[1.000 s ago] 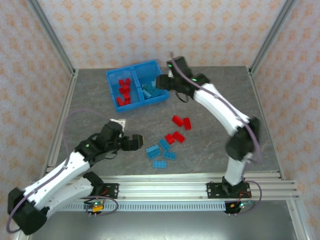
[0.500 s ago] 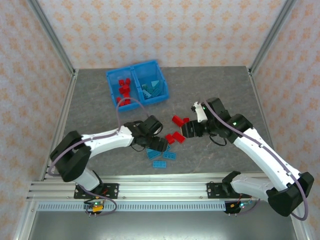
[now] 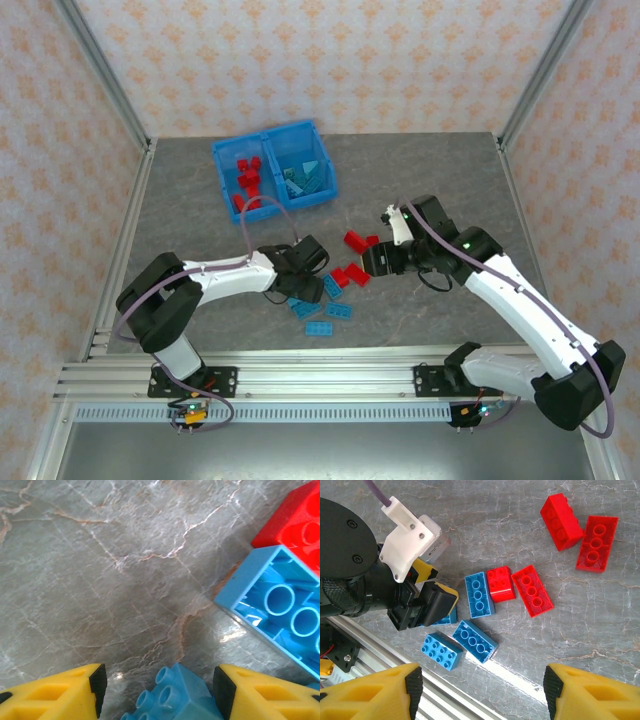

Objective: Sort the legos into containers by color

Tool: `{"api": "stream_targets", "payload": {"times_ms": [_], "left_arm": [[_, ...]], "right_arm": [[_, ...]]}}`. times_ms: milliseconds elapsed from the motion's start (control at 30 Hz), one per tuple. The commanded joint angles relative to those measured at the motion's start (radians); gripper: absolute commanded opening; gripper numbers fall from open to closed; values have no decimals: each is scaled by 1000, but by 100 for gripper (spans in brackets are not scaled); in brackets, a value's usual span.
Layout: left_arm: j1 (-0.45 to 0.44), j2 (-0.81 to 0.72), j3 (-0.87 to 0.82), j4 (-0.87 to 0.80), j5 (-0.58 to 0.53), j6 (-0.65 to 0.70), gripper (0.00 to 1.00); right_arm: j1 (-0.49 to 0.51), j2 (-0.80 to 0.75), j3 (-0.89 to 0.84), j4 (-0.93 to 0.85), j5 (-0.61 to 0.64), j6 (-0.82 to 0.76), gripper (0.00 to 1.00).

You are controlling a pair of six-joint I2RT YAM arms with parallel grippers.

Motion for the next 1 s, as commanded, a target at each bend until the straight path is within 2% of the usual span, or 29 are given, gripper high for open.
{"api": "stream_targets", "payload": {"times_ms": [0,167,267,500,733,867,967], "left_arm": [[-2,-29,-21,-34,-46,-8,61],[-1,-25,-44,-36,-60,-17,61],[-1,-29,-62,-40,-69,-32,56],[-1,-85,-100,-59,-124,-55,31],[9,-160,-47,-113,-274,-29,12],[105,-209,69,-160,-344,64,11],[240,-215,189,-149,-369,160,10]], "right_arm": [[1,-3,11,17,-11,12,67],[2,-2,10,21,-12,17,67],[1,2,16,9,-37,25,67],[1,34,30,-82,-169,20,67],[1,41,30,-72,-177,50,67],[2,39,39,-48,-160,64,68],[1,39,45,-37,-141,73,68]]}}
